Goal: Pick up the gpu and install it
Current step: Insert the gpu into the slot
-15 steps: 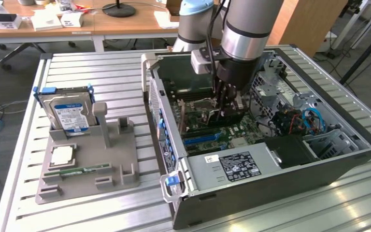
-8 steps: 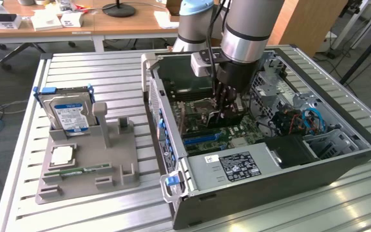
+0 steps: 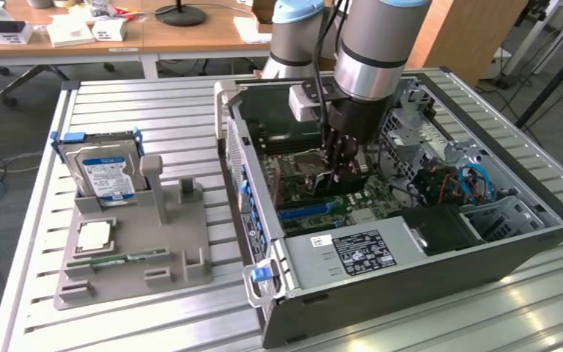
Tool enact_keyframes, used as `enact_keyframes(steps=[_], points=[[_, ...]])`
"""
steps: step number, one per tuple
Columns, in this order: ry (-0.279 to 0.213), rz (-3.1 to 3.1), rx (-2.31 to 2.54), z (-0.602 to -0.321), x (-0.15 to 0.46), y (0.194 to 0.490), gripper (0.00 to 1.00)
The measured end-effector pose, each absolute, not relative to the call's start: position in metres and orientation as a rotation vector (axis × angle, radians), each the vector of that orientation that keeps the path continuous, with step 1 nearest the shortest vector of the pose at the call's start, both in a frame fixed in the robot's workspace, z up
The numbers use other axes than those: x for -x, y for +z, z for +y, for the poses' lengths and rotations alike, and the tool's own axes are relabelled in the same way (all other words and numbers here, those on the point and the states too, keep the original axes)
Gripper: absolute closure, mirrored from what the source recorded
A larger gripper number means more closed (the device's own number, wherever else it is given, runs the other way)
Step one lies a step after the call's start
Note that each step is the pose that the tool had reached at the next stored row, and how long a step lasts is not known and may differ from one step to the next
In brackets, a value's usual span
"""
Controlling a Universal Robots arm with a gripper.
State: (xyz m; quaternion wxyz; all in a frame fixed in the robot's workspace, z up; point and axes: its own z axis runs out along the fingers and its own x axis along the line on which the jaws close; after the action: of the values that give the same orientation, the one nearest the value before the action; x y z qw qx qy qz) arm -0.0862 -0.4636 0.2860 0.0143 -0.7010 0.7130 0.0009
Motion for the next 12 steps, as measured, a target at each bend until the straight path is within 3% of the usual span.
enact_keyframes(steps=[12], points=[[0.005, 2.216, 2.188, -0.4635, 0.0862, 0.2761, 0.74]])
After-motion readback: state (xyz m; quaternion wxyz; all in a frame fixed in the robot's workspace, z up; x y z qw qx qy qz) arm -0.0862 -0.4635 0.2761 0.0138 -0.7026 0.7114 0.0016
